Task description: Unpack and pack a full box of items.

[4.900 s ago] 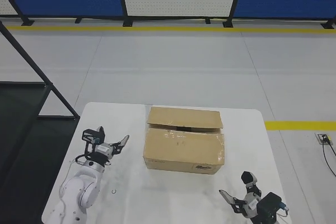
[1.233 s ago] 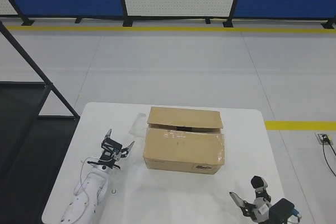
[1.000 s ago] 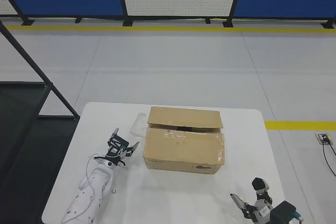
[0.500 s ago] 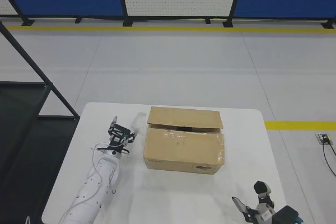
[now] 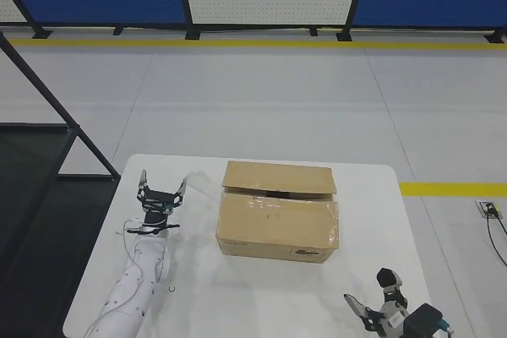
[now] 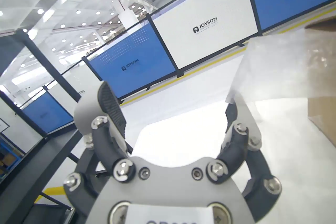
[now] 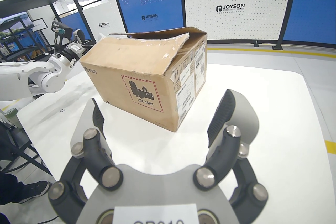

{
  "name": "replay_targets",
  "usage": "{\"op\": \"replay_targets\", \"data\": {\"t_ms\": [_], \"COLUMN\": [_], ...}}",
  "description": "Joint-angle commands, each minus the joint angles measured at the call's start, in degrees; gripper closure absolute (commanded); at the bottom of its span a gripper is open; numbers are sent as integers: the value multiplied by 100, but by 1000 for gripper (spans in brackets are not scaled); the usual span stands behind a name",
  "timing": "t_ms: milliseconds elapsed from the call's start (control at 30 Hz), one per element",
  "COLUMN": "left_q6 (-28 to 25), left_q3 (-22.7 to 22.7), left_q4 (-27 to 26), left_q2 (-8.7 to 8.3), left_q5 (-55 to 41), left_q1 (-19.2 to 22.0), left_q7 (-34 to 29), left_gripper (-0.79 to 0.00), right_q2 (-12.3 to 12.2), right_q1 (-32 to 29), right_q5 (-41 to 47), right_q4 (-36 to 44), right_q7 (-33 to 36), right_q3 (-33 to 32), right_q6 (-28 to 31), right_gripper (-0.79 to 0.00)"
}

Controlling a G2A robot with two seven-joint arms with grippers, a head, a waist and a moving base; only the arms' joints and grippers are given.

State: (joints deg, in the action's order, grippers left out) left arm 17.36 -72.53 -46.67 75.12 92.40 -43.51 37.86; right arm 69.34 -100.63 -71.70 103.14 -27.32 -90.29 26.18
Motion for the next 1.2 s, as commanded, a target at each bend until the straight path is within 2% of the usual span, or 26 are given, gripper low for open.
{"op": "replay_targets", "data": {"t_ms": [0, 233, 533, 800, 1167], "left_q6": [48, 344, 377, 312, 572], "left_q3": [-84, -314, -724, -921, -1182], "left_q4": [-161, -633, -1072, -1251, -1443], "left_q2": [-20, -104, -216, -243, -217], "left_q5": [-8, 299, 408, 346, -49], "left_q1": [-83, -496, -1131, -1329, -1415], "left_q7": [17, -36, -366, -748, -1319], "left_gripper": [-785, -785, -785, -785, -785], "right_q2": [-2, -11, -11, -13, -24], "right_q1": [16, 46, 182, 308, 372], "right_q5": [4, 16, 49, 26, 13], "right_q4": [2, 17, -36, -47, -80], "right_q7": [21, 69, 163, 262, 300], "right_q3": [0, -12, 69, 154, 178], "right_q6": [13, 43, 70, 90, 125], "right_gripper": [-785, -785, -785, -785, -785]}}
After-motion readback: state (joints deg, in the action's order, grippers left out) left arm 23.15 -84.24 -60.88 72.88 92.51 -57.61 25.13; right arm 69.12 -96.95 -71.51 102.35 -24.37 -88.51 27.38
